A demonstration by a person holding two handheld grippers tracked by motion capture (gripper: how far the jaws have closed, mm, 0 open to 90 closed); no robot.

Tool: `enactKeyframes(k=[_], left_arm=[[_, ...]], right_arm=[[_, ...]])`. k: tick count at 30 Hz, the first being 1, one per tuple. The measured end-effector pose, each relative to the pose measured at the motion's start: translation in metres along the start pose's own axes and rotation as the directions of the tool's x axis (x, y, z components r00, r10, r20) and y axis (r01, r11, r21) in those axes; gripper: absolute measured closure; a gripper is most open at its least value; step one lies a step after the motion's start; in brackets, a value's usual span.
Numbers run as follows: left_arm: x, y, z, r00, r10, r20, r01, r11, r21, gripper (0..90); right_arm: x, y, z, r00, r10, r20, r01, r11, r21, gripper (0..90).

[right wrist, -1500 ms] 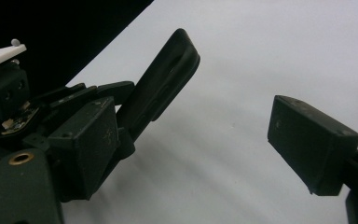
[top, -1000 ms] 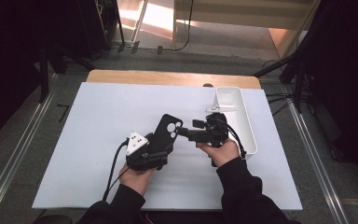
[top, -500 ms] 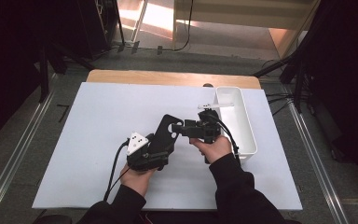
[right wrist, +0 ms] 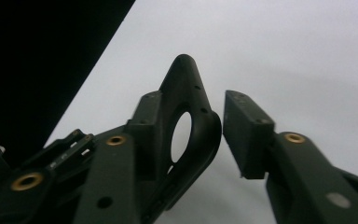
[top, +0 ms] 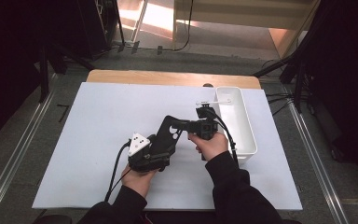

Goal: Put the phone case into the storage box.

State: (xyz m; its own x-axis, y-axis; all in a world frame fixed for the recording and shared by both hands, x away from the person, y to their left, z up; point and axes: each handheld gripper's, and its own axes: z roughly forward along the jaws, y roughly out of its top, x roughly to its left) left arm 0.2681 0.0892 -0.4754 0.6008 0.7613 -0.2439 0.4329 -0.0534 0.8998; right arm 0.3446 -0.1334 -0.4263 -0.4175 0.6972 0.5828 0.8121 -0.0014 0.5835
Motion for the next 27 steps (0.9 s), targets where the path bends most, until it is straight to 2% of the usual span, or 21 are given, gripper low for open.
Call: enactKeyframes(k=[1,3,7,18,21,23,27], left_arm=[[-0.0005,-0.0003,0.0000,1.0000,0.006,-0.003,-0.006,1.0000,0.000,13.6],[-0.0012,-0.0010,0.0000,0.9999,0.015,-0.002,-0.015,0.9999,0.002,13.6],[-0.0026,-0.0029,0.0013,0.9997,0.026,-0.004,-0.026,0.9997,0.001,13.5],[-0.0010,-0.0020,0.0004,0.9994,0.029,0.021,-0.029,0.9995,-0.015,13.1],[-0.0002,-0.0003,0.0010,0.9991,0.026,0.033,-0.025,0.9997,-0.008,13.0],[0.0002,0.0013,0.0003,0.9987,0.038,0.035,-0.038,0.9993,0.001,12.9],[0.0020,0.0056,0.0005,0.9979,0.028,0.058,-0.030,0.9991,0.030,12.2]], right_arm=[[-0.0005,0.0007,0.0002,0.9998,0.020,-0.008,-0.020,1.000,0.010,63.8],[-0.0012,0.0012,0.0011,0.9997,0.024,-0.008,-0.024,1.000,0.014,69.1],[-0.0024,0.0018,0.0004,0.9990,0.044,-0.013,-0.043,0.999,0.021,75.2],[-0.0014,0.0030,-0.0030,0.9986,0.051,-0.013,-0.050,0.999,0.019,75.7],[0.0000,0.0034,-0.0044,0.9984,0.054,-0.015,-0.053,0.998,0.021,75.8],[0.0003,0.0034,-0.0050,0.9987,0.050,-0.012,-0.050,0.999,0.020,75.8],[0.0021,0.0036,-0.0070,0.9992,0.038,-0.013,-0.038,0.999,0.017,75.8]])
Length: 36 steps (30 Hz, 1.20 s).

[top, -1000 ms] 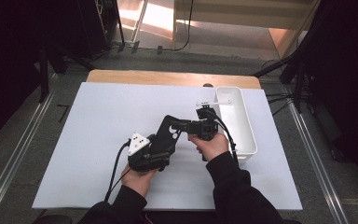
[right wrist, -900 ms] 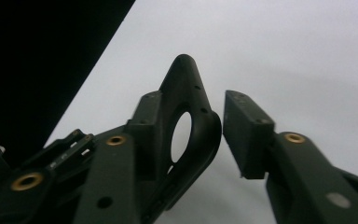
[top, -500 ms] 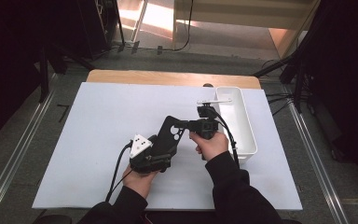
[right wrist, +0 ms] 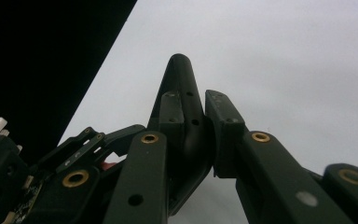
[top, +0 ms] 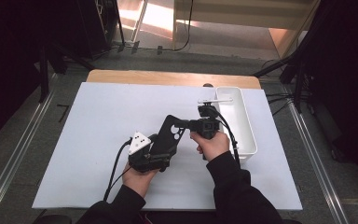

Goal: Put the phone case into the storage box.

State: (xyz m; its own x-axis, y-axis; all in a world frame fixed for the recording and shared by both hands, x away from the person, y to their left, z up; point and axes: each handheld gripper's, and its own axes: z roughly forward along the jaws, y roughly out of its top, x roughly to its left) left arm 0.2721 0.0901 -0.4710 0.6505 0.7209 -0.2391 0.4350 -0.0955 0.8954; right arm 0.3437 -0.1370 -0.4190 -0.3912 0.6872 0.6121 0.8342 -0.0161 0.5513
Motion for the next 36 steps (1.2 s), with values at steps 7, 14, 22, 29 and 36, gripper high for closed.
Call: enactKeyframes(k=[7,14,22,29,36], left_arm=[[0.000,0.007,0.002,0.9999,0.003,0.012,-0.004,0.9979,0.065,1.5],[0.002,0.017,-0.002,0.9973,-0.035,0.064,0.025,0.9884,0.150,1.7],[0.008,0.026,-0.007,0.9916,-0.064,0.112,0.039,0.9763,0.213,3.5],[0.014,0.036,-0.011,0.9908,-0.039,0.130,-0.001,0.9559,0.294,3.6],[0.020,0.044,-0.014,0.9868,-0.007,0.162,-0.051,0.9331,0.356,3.6]], right_arm=[[0.003,0.001,-0.005,0.9997,-0.024,0.010,0.024,1.000,-0.007,75.9],[0.002,0.004,-0.014,0.9985,-0.051,0.022,0.052,0.998,-0.037,75.8],[0.007,0.004,-0.019,0.9891,-0.133,0.063,0.136,0.989,-0.056,75.8],[0.010,0.004,-0.027,0.9696,-0.233,0.077,0.238,0.969,-0.067,75.7],[0.011,0.006,-0.037,0.9538,-0.297,0.046,0.300,0.951,-0.070,75.7]])
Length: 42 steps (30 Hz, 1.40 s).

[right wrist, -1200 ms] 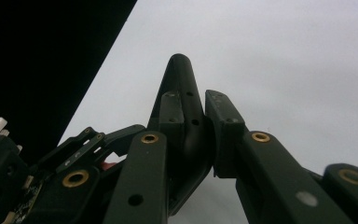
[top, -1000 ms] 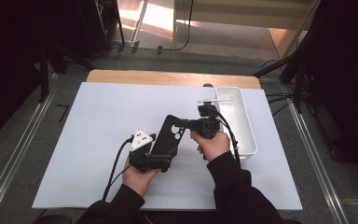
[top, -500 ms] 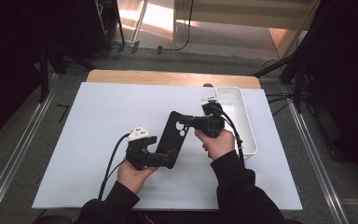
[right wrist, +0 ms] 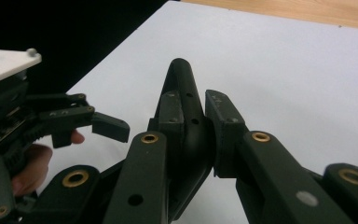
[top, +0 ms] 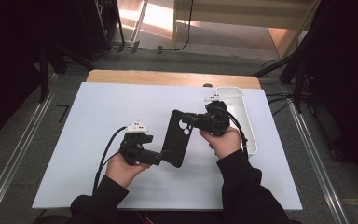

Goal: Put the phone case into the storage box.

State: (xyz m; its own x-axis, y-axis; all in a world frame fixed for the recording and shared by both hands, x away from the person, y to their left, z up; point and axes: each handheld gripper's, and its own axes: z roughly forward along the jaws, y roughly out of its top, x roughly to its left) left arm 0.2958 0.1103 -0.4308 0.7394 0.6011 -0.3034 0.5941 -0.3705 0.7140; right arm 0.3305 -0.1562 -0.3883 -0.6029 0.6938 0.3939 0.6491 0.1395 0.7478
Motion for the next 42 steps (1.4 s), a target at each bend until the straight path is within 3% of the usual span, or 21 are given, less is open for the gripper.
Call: enactKeyframes(k=[3,7,10,13,16,21,26,29,34,42], left_arm=[[0.004,0.001,-0.003,0.9996,0.020,-0.022,-0.020,0.9988,0.044,3.6],[0.008,0.003,-0.009,1.0000,0.006,-0.008,-0.006,0.9992,0.040,13.3],[0.011,0.006,-0.012,0.9998,0.003,0.020,-0.004,0.9991,0.042,13.3],[0.012,0.009,-0.017,0.9986,0.005,0.053,-0.007,0.9990,0.044,14.2],[0.013,0.012,-0.020,0.9983,0.018,0.055,-0.021,0.9976,0.066,14.9],[0.013,0.016,-0.028,0.9945,0.044,0.095,-0.048,0.9978,0.045,19.8],[0.012,0.021,-0.032,0.9910,0.093,0.097,-0.098,0.9940,0.048,22.3],[0.014,0.024,-0.035,0.9857,0.078,0.150,-0.084,0.9959,0.035,26.1],[0.015,0.029,-0.037,0.9789,0.090,0.184,-0.101,0.9938,0.048,28.0],[0.012,0.043,-0.037,0.9575,0.134,0.255,-0.154,0.9864,0.058,28.1]], right_arm=[[0.001,0.001,-0.003,0.9993,-0.035,-0.015,0.035,0.999,0.001,75.7],[0.003,0.002,-0.006,0.9938,-0.106,-0.033,0.106,0.994,-0.005,75.7],[0.003,0.003,-0.008,0.9888,-0.137,-0.059,0.137,0.991,0.006,75.7],[0.003,0.003,-0.009,0.9804,-0.180,-0.080,0.182,0.983,0.016,75.7],[0.003,0.003,-0.010,0.9712,-0.213,-0.106,0.217,0.976,0.027,75.7],[0.003,0.003,-0.011,0.9569,-0.248,-0.151,0.256,0.966,0.034,75.7],[0.003,0.003,-0.010,0.9443,-0.269,-0.190,0.282,0.958,0.047,75.7],[0.004,0.003,-0.009,0.9340,-0.288,-0.212,0.305,0.951,0.054,75.7],[0.007,0.002,-0.008,0.9143,-0.323,-0.245,0.347,0.936,0.064,75.7],[0.010,0.000,-0.005,0.8872,-0.358,-0.291,0.393,0.917,0.068,75.7]])
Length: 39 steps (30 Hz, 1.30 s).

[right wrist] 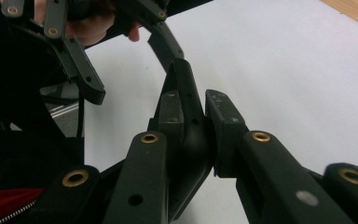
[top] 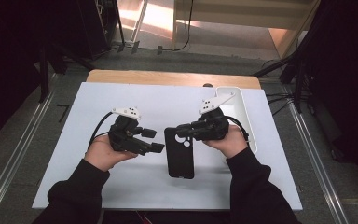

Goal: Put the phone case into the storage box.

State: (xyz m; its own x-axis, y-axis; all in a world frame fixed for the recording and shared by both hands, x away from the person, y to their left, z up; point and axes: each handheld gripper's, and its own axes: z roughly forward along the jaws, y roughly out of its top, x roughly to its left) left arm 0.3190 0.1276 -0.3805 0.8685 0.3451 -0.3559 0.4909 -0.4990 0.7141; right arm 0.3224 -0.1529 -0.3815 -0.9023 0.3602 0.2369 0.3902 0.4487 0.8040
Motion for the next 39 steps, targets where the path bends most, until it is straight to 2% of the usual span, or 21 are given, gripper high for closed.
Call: enactKeyframes(k=[4,9,11,15,17,20,25,31,37,39], left_arm=[[0.002,0.006,0.001,0.9994,0.031,0.017,-0.032,0.9993,0.019,28.1],[0.004,0.010,0.002,0.9981,0.042,0.045,-0.044,0.9982,0.042,28.2],[0.004,0.011,0.002,0.9968,0.056,0.057,-0.059,0.9972,0.046,30.8],[0.003,0.016,0.004,0.9926,0.095,0.076,-0.100,0.9927,0.068,33.0],[0.003,0.018,0.004,0.9915,0.111,0.067,-0.117,0.9897,0.083,33.1],[0.005,0.022,0.005,0.9915,0.099,0.085,-0.106,0.9909,0.083,36.7],[0.007,0.027,0.006,0.9883,0.103,0.112,-0.115,0.9879,0.104,41.6],[0.009,0.027,0.009,0.9853,0.116,0.125,-0.134,0.9803,0.145,45.7],[0.008,0.025,0.011,0.9797,0.134,0.149,-0.159,0.9730,0.168,55.2],[0.007,0.025,0.012,0.9791,0.124,0.161,-0.152,0.9727,0.176,56.5]], right_arm=[[0.001,0.000,0.003,0.9994,-0.020,-0.028,0.020,1.000,0.007,75.7],[0.003,-0.001,0.004,0.9965,-0.066,-0.052,0.066,0.998,0.000,75.6],[0.003,-0.001,0.005,0.9955,-0.074,-0.060,0.074,0.997,-0.002,75.7],[0.004,-0.001,0.006,0.9920,-0.098,-0.080,0.097,0.995,-0.005,75.6],[0.005,-0.001,0.006,0.9902,-0.109,-0.087,0.108,0.994,-0.013,75.6],[0.007,0.000,0.005,0.9878,-0.126,-0.091,0.125,0.992,-0.018,75.6],[0.007,0.001,0.006,0.9843,-0.144,-0.102,0.144,0.989,-0.006,75.6],[0.006,0.000,0.008,0.9788,-0.164,-0.122,0.165,0.986,-0.002,75.6],[0.007,0.000,0.010,0.9723,-0.186,-0.142,0.188,0.982,-0.003,75.6],[0.008,0.001,0.011,0.9706,-0.191,-0.147,0.193,0.981,0.001,75.6]])
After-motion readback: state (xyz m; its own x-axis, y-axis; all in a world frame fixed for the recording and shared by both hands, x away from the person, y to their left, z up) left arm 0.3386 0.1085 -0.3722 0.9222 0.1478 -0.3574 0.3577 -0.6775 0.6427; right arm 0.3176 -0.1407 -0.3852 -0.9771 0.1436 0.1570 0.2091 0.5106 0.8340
